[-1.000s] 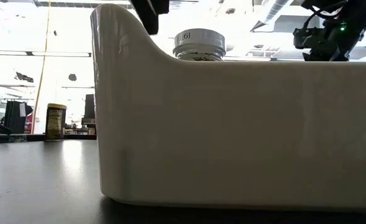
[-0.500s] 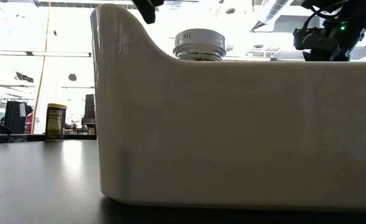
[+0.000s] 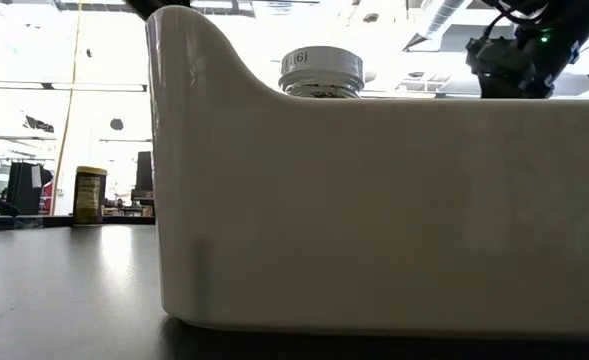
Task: Sort spices by type
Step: Put the red seasoning can into the black bin
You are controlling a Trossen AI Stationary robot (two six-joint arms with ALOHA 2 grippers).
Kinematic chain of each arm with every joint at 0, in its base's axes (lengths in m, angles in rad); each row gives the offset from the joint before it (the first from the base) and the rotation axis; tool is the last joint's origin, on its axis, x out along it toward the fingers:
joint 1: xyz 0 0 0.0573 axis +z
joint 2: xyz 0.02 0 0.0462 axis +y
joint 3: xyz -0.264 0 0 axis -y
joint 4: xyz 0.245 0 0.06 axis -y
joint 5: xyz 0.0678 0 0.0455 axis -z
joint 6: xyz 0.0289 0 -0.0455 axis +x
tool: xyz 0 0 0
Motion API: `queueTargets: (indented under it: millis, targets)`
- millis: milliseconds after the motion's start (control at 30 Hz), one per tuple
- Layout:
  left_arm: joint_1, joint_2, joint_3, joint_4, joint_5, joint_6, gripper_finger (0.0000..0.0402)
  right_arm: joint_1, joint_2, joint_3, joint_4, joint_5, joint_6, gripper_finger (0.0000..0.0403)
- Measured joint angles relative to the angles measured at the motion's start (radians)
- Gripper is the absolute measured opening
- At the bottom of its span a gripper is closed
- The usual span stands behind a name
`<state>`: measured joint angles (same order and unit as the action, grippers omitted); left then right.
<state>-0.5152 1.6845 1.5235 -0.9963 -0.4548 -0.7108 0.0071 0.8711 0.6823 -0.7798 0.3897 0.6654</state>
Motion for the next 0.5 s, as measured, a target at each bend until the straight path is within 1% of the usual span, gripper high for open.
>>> queueTargets:
  millis: [100,233,333,400,500]
  targets:
    - [0.001,-0.123,-0.143,0.073,-0.001,-0.014,0.0289,0.000,0.000,0.000,0.046,0.000,0.003,0.0291]
    - [0.006,-0.274,-0.295,0.091,-0.002,-0.033,0.0289,0.000,0.000,0.000,0.082,0.000,0.075,0.0291]
    - [0.017,-0.382,-0.386,0.096,-0.002,-0.036,0.0289,0.000,0.000,0.000,0.078,0.000,0.117,0.0291]
    - [0.027,-0.444,-0.436,0.093,0.000,-0.029,0.0289,-0.002,0.000,0.000,0.075,0.000,0.117,0.0291]
    - [0.040,-0.526,-0.490,0.090,0.001,0.022,0.0289,-0.003,0.000,0.000,0.075,0.000,0.082,0.0291]
